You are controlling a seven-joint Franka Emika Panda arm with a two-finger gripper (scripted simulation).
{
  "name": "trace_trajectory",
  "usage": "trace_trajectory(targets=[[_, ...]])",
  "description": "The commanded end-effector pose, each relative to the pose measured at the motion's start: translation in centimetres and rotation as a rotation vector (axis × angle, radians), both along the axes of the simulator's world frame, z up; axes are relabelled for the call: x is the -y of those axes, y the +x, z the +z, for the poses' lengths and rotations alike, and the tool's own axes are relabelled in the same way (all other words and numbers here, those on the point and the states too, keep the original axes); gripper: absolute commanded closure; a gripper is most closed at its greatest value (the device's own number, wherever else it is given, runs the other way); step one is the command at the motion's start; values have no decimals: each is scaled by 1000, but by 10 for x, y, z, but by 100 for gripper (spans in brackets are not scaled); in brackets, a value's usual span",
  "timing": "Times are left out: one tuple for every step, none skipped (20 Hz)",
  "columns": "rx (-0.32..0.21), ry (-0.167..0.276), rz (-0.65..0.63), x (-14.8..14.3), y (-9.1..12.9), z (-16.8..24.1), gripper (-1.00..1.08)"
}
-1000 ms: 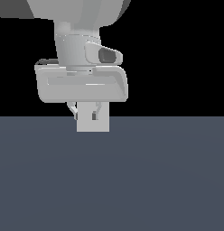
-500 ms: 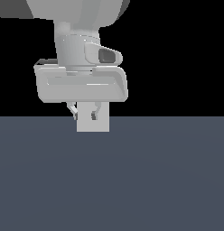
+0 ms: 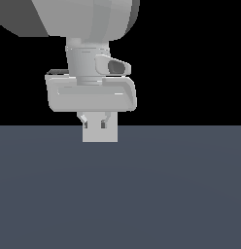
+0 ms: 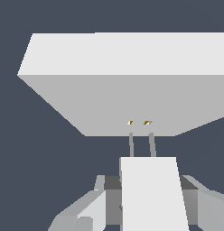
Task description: Plug the charger into the wall socket.
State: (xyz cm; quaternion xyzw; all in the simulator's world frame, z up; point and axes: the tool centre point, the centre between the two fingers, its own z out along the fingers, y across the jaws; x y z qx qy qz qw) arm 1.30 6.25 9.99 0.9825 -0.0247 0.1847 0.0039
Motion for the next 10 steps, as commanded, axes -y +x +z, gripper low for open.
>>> trace_trajectory(targets=[[0, 0, 0, 0, 10, 0, 108], [0, 0, 0, 1, 13, 0, 108], [0, 0, 0, 1, 16, 0, 108], [0, 0, 0, 1, 18, 0, 108], [0, 0, 0, 1, 20, 0, 108], [0, 0, 0, 1, 21, 0, 108], [0, 0, 0, 1, 23, 0, 108], [0, 0, 0, 1, 23, 0, 108], [0, -1, 0, 1, 24, 0, 108], [0, -1, 0, 1, 24, 0, 108]])
